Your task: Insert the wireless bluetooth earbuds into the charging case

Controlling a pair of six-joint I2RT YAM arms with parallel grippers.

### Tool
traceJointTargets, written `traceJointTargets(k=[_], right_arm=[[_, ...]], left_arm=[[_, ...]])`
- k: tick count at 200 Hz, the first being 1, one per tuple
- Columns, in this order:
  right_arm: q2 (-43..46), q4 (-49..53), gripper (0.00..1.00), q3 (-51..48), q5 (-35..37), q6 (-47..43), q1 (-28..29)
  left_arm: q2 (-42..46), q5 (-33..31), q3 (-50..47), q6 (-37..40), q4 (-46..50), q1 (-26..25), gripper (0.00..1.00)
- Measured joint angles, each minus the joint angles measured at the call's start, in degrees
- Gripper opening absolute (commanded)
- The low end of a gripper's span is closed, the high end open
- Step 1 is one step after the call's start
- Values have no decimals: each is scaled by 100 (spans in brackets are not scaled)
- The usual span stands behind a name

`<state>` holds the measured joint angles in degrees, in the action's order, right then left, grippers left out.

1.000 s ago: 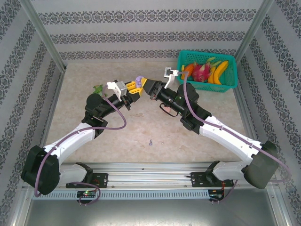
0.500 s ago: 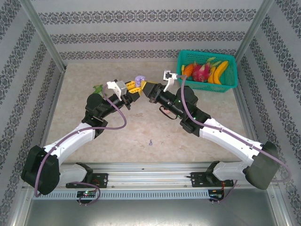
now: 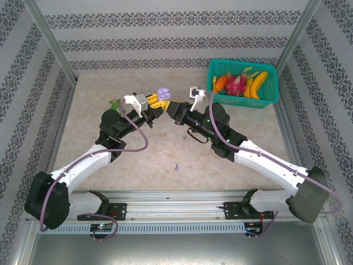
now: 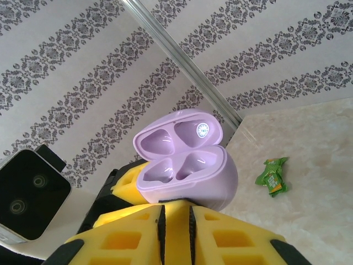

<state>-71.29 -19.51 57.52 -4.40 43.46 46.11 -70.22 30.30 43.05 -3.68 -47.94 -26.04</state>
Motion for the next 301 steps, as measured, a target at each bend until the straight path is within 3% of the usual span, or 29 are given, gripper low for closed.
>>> traceJointTargets(k=[36,112,154,193,254,301], right_arm=[[-7,350,24,35,-13,4,-146],[153,1130,59,-1462,365,387,-944],[254,1510,70,-1453,509,455,-1215],[-599,2291,70,-236,496,212,-1526],[-3064,3272,67,1845,369,-243,-2166],[-4859,4181,67,3668,433,-732,-2262]], left_arm=[[-2,-142,-59,-81,-37,-17,0],[603,-1318,-1266,-81,-136,-22,0],[1088,-1637,-1333,-81,-79,-22,0],[1119,-1759,-1429,-129,103,-22,0],[1108,-1869,-1558,-280,256,-22,0],[1104,-1902,-1558,-280,380,-22,0]])
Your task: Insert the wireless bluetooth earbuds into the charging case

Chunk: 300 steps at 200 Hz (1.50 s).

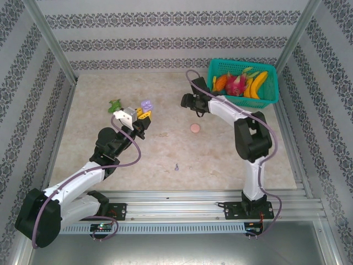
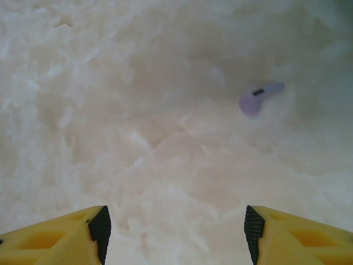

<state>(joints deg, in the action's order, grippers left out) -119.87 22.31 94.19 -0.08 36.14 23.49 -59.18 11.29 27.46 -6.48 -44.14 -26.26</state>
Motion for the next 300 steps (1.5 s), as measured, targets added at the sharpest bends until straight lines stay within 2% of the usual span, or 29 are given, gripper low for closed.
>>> traceJointTargets(k=[98,123,201,300], right_arm=[[-2605,1587,68,4076,793,-726,-92],[-2944,1886,68,4562,859,-789,-181],[-3106,2186,68,4376,734,-778,-387],[-1882,1250,62,2100,15,-483,-284]], left_arm=[[-136,-22,9,0,103,0,0],[-260,-20,59,-2,131,0,0],[-577,7,212,-129,125,0,0],[-699,26,258,-282,125,0,0]])
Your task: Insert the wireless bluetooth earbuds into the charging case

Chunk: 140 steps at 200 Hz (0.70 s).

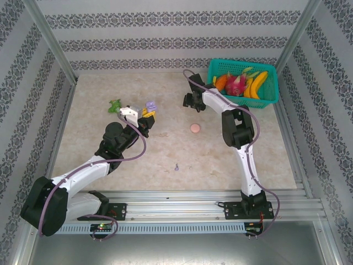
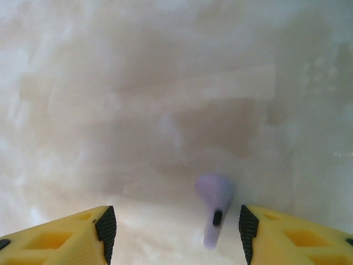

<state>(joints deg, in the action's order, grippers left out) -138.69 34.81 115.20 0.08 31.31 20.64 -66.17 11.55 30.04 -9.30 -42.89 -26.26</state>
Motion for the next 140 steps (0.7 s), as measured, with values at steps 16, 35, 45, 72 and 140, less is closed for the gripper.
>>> traceJointTargets(k=[16,35,45,72,140], right_arm=[[101,-35,63,-162,4,20,96],[129,-4,63,-199,57,96,166],[129,13,63,-199,103,177,179],[129,81,63,-181,258,400,166],[37,566,57,431,656,977,-2]], left_arm=[[-2,0,0,-24,0,0,0],[-26,0,2,-61,-15,0,0],[-52,0,11,-81,-17,0,0],[-76,0,35,-131,-42,0,0],[-243,2,90,-173,-146,0,0]])
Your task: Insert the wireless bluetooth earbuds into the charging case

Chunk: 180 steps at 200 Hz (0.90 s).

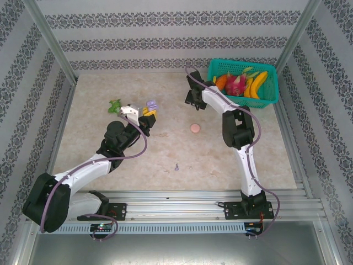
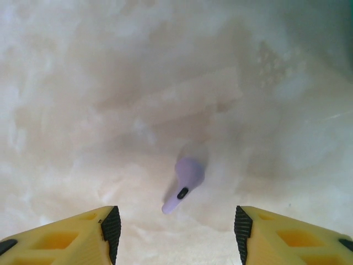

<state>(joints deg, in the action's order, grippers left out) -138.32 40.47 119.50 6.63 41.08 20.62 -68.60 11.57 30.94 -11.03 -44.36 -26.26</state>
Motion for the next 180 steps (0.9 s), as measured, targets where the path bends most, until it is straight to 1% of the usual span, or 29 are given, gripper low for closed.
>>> traceJointTargets(k=[57,102,180], right_arm=[[-483,396,52,831,157,474,-24],[-734,699,51,1292,260,531,-17],[-778,1123,50,1364,601,396,229]], left_arm=[[-166,17,35,-7,-118,0,0],[-170,15,35,-7,-140,0,0],[-181,15,35,-17,-160,0,0]])
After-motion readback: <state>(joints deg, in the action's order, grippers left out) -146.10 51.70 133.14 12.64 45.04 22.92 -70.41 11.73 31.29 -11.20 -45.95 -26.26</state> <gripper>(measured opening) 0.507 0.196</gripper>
